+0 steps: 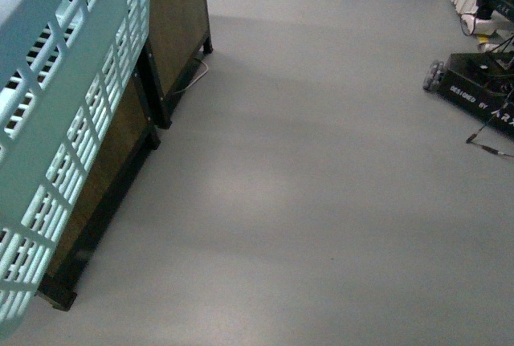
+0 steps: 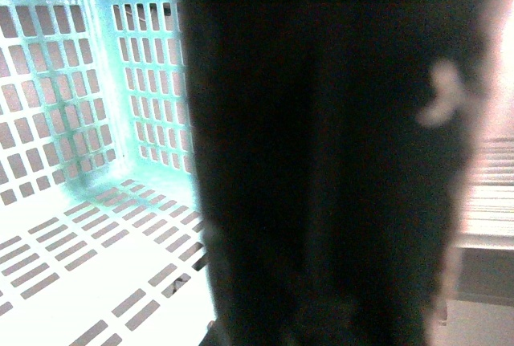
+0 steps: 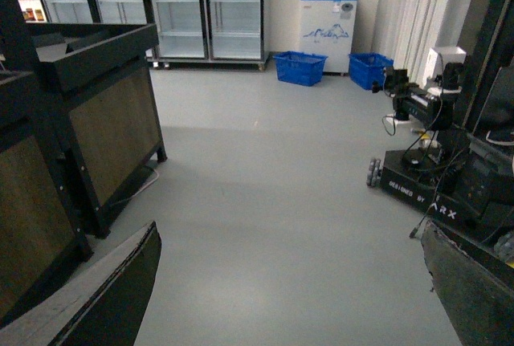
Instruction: Pick mango and avocado into basket
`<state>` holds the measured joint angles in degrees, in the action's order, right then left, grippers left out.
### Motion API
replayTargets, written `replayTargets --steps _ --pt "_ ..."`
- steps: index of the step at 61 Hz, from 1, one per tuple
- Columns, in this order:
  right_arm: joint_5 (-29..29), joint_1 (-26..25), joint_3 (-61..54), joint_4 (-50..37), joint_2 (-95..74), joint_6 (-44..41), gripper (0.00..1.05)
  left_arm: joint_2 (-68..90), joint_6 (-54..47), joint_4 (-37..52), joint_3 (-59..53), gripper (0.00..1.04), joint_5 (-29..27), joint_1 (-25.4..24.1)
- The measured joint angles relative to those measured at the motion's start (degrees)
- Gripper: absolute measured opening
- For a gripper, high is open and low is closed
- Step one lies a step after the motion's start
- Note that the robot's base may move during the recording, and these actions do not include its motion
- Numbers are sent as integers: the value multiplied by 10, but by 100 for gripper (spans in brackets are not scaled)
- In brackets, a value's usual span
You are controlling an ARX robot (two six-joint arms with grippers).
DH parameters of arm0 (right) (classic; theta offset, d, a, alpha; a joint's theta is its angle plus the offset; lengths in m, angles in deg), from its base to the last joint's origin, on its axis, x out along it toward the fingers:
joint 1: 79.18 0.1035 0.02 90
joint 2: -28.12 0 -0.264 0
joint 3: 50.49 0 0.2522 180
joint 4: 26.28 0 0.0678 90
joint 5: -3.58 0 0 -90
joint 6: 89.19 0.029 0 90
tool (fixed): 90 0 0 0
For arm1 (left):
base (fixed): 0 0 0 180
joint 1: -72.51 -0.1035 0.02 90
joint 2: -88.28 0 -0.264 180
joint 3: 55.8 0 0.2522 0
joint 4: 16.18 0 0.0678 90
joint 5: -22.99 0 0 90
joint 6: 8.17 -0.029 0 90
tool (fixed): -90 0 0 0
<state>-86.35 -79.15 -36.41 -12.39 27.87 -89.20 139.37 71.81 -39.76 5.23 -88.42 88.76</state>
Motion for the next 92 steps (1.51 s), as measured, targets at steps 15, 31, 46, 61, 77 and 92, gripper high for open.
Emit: replayTargets --steps 15,31,46,61,77,92 --pt "0 0 0 0 0 0 97 0 0 0 0 5 0 0" --pt "0 0 0 0 0 0 97 0 0 0 1 5 0 0" --pt "0 0 0 0 0 0 97 -2 0 0 2 5 0 0" --pt "0 0 0 0 0 0 97 -2 0 0 2 5 0 0" --pt "-2 0 0 0 0 0 97 -1 2 0 2 5 11 4" --pt "-2 0 2 -1 0 0 97 0 4 0 1 5 3 2"
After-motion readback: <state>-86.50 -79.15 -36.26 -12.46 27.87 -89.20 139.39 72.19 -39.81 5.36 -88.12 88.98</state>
